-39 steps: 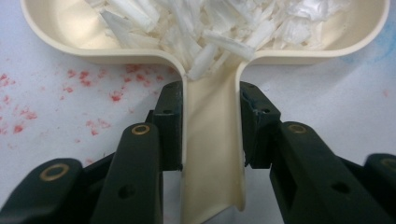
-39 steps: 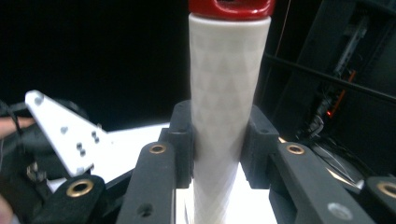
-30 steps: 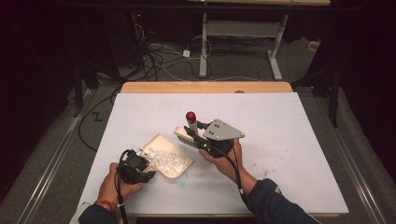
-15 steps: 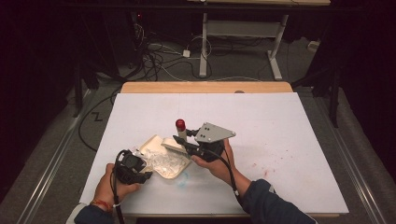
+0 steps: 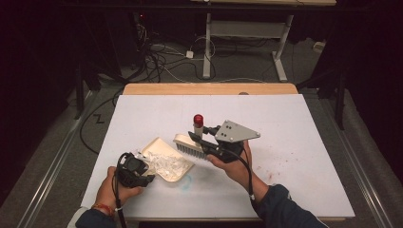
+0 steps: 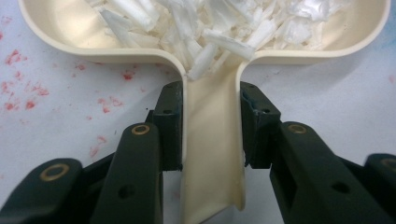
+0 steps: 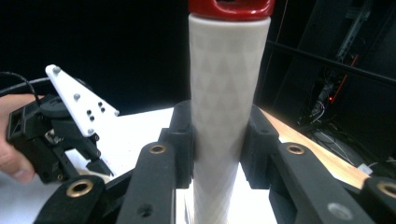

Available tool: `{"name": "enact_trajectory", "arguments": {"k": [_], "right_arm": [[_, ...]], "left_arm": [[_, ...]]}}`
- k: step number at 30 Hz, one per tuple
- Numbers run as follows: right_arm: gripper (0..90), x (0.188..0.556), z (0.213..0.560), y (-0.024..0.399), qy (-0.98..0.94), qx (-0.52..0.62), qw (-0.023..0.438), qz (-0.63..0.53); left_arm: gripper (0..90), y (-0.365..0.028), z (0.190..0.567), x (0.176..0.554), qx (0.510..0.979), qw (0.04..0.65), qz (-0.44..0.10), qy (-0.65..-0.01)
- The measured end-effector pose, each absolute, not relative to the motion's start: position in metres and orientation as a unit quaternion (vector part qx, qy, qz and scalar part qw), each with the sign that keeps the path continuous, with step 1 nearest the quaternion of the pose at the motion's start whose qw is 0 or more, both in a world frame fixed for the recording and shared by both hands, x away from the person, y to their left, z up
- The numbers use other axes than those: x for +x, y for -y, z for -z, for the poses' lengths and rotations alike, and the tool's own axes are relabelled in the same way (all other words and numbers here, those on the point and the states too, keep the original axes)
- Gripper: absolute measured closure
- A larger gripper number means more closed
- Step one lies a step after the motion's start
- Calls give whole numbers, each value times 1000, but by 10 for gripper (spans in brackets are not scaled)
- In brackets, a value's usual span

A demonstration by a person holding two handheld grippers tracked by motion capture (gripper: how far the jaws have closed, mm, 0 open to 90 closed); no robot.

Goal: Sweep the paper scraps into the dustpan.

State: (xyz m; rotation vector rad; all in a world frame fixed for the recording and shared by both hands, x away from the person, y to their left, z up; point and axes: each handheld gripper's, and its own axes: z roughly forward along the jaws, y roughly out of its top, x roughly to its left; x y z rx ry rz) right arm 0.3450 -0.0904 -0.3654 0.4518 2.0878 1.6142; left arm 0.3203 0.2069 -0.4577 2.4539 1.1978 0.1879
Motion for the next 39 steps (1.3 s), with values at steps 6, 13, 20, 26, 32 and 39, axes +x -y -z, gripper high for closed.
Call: {"name": "enact_trajectory", "arguments": {"k": [6, 13, 20, 26, 32, 39], "right_arm": [[703, 337, 373, 109, -776, 175, 241, -555], [703, 333, 385, 111, -785, 178, 227, -549], [703, 334, 392, 88, -785, 169, 222, -554], [703, 326, 388, 78, -781, 151, 226, -562], [703, 326, 384, 85, -777, 156, 236, -562], [702, 329, 374, 111, -761, 182, 253, -570]], "left_arm": [[631, -206, 458, 320, 877, 201, -69, -432], [631, -205, 458, 320, 877, 197, -71, -433], [631, -205, 458, 320, 876, 198, -72, -434], [631, -205, 458, 320, 875, 200, -73, -435], [630, -206, 459, 320, 875, 202, -72, -434], [630, -205, 458, 320, 877, 200, -75, -431]]}}
